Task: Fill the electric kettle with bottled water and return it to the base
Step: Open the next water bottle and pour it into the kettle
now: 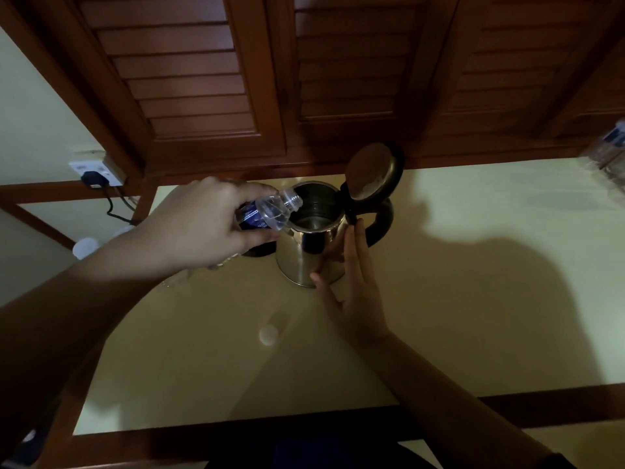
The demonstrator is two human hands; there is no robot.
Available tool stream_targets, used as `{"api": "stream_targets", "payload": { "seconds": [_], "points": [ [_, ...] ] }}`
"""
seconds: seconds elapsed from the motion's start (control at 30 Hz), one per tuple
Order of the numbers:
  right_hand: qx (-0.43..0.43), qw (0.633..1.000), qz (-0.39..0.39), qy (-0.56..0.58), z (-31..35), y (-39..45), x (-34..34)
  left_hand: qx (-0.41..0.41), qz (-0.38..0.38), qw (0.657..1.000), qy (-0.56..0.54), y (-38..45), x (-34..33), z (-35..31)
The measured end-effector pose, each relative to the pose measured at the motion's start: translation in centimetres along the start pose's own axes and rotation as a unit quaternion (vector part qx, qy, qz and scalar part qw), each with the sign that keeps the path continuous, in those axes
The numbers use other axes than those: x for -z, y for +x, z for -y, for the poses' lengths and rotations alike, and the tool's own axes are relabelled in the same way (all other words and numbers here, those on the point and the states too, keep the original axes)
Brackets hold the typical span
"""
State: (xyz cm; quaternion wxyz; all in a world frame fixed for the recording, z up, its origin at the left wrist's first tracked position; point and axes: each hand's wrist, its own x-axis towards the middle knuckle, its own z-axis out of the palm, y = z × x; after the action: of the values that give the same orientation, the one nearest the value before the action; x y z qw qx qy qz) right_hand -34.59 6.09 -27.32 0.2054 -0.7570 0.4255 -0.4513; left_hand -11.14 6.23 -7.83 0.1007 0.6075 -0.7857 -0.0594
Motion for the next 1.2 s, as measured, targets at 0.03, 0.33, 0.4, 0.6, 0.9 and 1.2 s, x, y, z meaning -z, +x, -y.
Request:
{"api": "stream_targets", "payload": {
  "seconds": [0.03, 0.33, 0.4, 0.6, 0.9, 1.2],
  "points": [
    [-0.002, 1.000, 0.001, -0.002, 0.0, 0.0, 0.0, 0.003, 0.005, 1.000, 0.002, 0.2, 0.2, 0.0],
    [-0.003, 1.000, -0.001, -0.004, 0.1, -0.1, 0.2, 0.017, 0.072, 0.997, 0.038, 1.3, 1.5, 0.0],
    [-0.007, 1.000, 0.000, -0.002, 0.1, 0.0, 0.2, 0.015, 0.077, 0.996, 0.037, 1.4, 1.6, -0.1],
    [-0.003, 1.000, -0.002, -0.005, 0.0, 0.0, 0.3, 0.019, 0.076, 0.997, 0.022, 1.5, 1.6, -0.2],
    [-0.012, 1.000, 0.000, -0.007, 0.0, -0.1, 0.2, 0.018, 0.082, 0.995, 0.049, 1.7, 2.0, -0.5],
    [-0.016, 1.000, -0.004, 0.000, 0.0, -0.1, 0.3, 0.012, 0.114, 0.991, 0.067, 2.1, 2.7, -1.4]
  ]
}}
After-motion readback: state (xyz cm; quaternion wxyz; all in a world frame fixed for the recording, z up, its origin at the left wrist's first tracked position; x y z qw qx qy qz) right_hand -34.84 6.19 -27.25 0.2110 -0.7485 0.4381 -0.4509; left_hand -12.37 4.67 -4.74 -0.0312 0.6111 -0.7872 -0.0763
